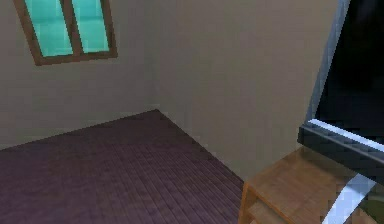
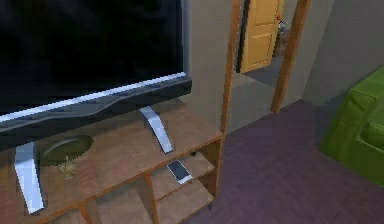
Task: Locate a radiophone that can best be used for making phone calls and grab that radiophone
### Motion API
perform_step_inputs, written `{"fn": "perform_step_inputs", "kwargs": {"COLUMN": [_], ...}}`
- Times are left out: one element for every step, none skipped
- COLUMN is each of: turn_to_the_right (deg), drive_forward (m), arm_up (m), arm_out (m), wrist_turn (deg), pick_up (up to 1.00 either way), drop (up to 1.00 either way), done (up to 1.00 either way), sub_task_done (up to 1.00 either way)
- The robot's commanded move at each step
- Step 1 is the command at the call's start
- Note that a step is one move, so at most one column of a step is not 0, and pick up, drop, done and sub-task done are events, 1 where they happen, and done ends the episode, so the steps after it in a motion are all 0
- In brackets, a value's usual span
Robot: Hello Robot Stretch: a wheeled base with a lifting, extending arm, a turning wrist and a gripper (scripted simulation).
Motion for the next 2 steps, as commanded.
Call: {"fn": "perform_step_inputs", "kwargs": {"turn_to_the_right": [0.0,0.0], "drive_forward": [0.00,0.00], "arm_up": [0.06,0.00], "arm_out": [0.00,0.46], "wrist_turn": [0.0,0.0], "pick_up": [0.00,0.00], "drop": [0.00,0.00], "done": [0.00,0.00], "sub_task_done": [0.00,0.00]}}
